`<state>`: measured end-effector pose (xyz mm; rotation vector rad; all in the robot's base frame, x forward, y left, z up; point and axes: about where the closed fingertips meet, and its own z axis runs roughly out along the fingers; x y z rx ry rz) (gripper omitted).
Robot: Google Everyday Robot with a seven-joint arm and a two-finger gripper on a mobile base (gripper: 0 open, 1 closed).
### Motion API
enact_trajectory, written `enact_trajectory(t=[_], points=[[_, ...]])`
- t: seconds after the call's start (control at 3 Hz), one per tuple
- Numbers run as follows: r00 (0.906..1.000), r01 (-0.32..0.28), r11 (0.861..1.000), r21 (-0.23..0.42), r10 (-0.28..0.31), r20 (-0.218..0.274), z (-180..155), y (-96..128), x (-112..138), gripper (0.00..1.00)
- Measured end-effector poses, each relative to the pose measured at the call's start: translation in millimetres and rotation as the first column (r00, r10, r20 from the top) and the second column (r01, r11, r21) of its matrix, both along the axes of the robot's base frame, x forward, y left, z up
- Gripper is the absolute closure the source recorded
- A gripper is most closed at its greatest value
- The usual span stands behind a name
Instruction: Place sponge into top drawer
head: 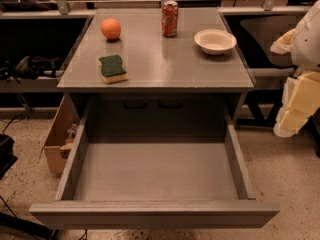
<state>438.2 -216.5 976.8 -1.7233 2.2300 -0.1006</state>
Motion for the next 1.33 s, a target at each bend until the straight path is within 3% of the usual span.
enact_trajectory(t=[0.33, 0.67, 1.0, 1.33], points=[[1.0, 0.001, 1.0, 0.001, -0.001, 0.003, 1, 0, 0, 0.0], [0.9991, 0.024, 0.98, 0.198, -0.03, 0.031, -12, 33, 53, 0.0], [0.9925, 0.068, 0.921, 0.384, -0.102, 0.068, -12, 91, 106, 0.0], [0.9764, 0.113, 0.867, 0.485, -0.188, 0.107, -4, 152, 145, 0.0]])
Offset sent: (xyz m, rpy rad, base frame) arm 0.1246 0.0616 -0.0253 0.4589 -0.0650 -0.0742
